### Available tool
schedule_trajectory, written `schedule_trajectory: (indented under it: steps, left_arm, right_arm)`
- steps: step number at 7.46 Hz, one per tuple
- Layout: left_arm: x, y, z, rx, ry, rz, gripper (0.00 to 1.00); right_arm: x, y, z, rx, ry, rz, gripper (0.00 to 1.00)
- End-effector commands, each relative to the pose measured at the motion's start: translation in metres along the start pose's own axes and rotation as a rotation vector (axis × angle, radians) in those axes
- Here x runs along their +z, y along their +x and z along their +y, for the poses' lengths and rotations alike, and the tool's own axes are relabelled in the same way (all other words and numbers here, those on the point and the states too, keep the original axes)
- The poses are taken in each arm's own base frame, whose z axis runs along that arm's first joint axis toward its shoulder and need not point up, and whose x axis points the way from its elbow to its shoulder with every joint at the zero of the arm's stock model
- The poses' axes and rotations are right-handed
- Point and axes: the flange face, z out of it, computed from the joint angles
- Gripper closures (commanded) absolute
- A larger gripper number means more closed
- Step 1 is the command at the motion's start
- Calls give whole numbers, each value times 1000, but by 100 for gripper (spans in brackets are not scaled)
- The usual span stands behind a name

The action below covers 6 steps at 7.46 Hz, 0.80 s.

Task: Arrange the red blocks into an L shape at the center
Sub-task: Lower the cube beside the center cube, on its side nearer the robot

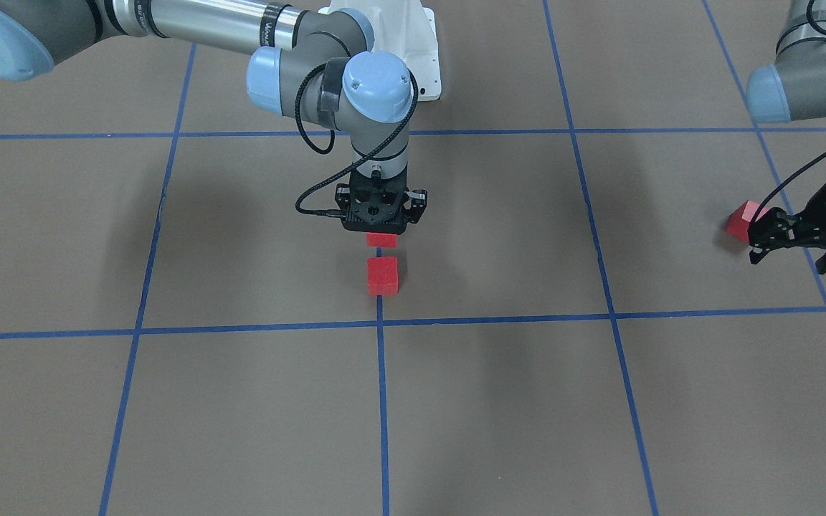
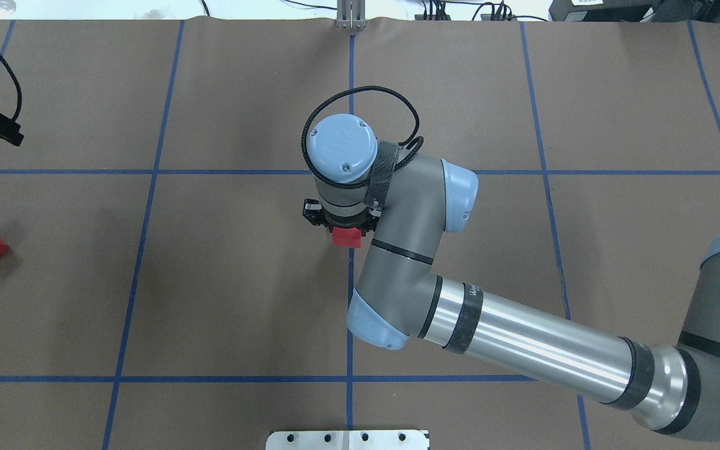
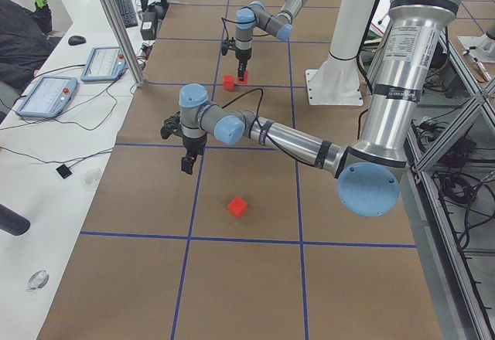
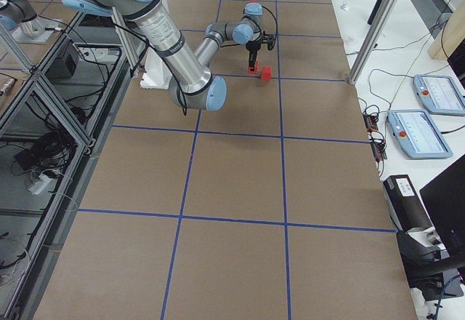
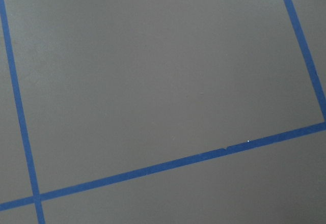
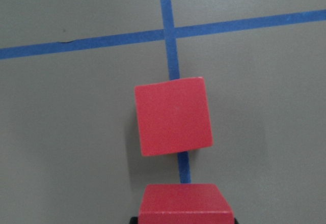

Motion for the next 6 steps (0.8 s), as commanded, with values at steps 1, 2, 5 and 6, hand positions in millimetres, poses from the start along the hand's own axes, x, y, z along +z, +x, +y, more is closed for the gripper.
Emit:
schedule_trajectory:
  steps: [1,2,5,6]
  left_arm:
    - [1,0,-2,-5,7,3,1]
    - [2,-1,-1,-5,5,2,1]
    - [1,0,-2,-6,6,3,1]
    - [2,-1,-1,-7,5,2,1]
  right_arm:
    - [8,3,-5,-6,26,11,100]
    - [10,2,-5,-10,29,-1,100]
    - [10,1,-6,-13,32,-5,100]
    - [10,1,-6,-13,36,-4,100]
